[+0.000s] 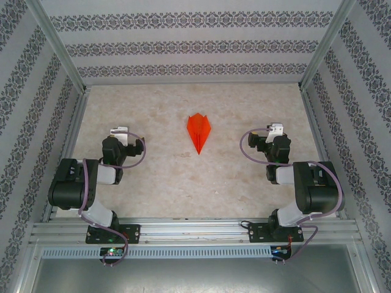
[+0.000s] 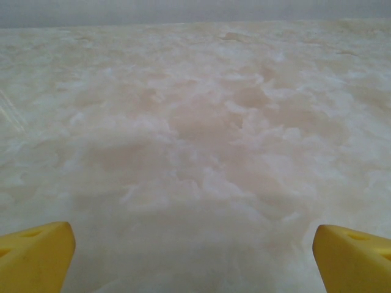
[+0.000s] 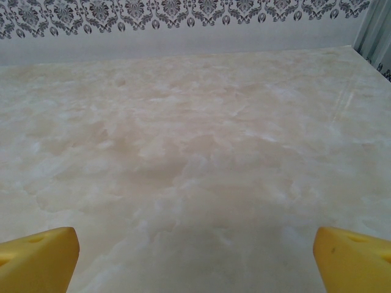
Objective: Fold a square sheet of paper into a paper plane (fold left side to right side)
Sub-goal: Reset both arms
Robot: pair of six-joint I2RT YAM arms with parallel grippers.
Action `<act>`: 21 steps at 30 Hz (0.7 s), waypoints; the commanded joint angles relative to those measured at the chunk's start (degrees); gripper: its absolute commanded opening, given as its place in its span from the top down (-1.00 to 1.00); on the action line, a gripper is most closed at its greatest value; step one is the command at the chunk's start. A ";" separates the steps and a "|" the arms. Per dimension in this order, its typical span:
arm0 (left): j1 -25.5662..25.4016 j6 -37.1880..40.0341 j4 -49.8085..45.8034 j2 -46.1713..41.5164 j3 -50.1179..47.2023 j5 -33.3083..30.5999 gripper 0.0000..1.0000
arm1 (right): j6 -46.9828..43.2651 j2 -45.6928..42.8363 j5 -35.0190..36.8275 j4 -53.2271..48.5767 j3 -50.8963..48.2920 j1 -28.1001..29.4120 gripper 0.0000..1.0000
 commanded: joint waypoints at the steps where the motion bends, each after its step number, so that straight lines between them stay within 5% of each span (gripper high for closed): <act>1: 0.66 -1.62 0.76 -0.07 0.61 -2.22 -1.00 | -1.14 -0.20 0.92 0.01 1.13 0.69 -0.96; 21: 0.66 -1.81 1.89 0.05 0.13 -2.66 -1.00 | -1.51 -0.29 1.38 0.10 1.04 1.04 -0.96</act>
